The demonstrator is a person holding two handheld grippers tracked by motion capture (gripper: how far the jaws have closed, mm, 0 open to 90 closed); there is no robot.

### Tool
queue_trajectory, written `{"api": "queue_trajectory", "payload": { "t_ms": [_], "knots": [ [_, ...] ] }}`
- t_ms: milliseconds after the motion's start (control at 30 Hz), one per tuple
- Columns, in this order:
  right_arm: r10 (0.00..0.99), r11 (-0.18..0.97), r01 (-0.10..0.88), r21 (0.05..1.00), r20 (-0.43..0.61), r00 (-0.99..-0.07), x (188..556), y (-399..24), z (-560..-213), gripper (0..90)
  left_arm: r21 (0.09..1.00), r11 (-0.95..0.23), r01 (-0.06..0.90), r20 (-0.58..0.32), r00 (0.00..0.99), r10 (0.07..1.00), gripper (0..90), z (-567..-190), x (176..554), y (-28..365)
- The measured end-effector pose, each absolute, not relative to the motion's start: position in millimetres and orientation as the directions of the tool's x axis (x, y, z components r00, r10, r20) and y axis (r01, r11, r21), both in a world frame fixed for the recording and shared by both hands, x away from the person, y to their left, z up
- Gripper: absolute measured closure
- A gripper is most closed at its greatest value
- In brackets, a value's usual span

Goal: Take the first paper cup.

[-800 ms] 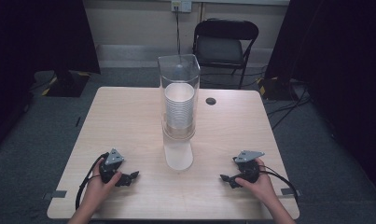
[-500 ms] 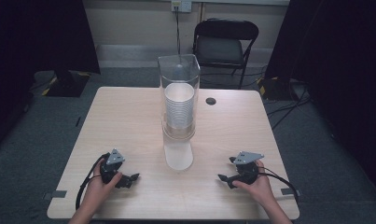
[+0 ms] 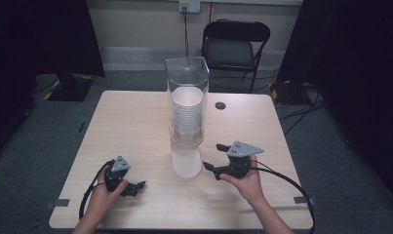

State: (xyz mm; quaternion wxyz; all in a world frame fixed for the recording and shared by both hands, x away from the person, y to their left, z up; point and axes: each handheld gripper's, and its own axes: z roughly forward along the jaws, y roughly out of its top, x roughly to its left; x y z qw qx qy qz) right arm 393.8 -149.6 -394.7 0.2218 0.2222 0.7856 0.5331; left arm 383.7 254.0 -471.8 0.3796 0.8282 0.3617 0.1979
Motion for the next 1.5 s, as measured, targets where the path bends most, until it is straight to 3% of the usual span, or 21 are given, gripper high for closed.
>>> {"api": "queue_trajectory", "payload": {
  "t_ms": [767, 1067, 1500],
  "knots": [
    [0.573, 0.265, 0.070, 0.962, -0.099, -0.814, 419, -87, -388, 17.9, 0.772, -0.449, 0.449, 0.052, 0.660, 0.749, 0.0, -472, 384, 254],
    [0.580, 0.226, 0.056, 0.973, -0.088, -0.810, 428, -81, -393, 30.5, 0.772, -0.450, 0.450, 0.052, 0.661, 0.749, 0.0, -472, 384, 254],
    [0.576, 0.215, 0.056, 0.975, -0.080, -0.814, 431, -81, -397, 35.7, 0.772, -0.449, 0.449, 0.052, 0.660, 0.749, 0.0, -472, 384, 254]
  ]
}}
